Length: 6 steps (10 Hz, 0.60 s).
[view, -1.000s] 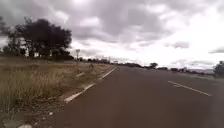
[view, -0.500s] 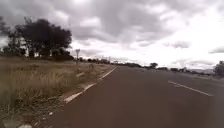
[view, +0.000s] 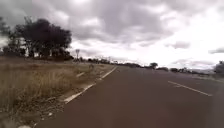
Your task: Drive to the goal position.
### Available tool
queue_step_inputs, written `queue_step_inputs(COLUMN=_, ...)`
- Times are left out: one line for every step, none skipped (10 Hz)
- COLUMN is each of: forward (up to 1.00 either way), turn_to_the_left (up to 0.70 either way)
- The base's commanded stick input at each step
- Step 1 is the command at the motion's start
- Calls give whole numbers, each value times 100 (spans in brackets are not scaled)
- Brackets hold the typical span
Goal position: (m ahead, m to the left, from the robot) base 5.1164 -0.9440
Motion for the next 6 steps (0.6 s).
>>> queue_step_inputs(forward=70, turn_to_the_left=-5)
queue_step_inputs(forward=70, turn_to_the_left=-29)
queue_step_inputs(forward=70, turn_to_the_left=-13)
queue_step_inputs(forward=70, turn_to_the_left=-4)
queue_step_inputs(forward=70, turn_to_the_left=-22)
queue_step_inputs(forward=70, turn_to_the_left=0)
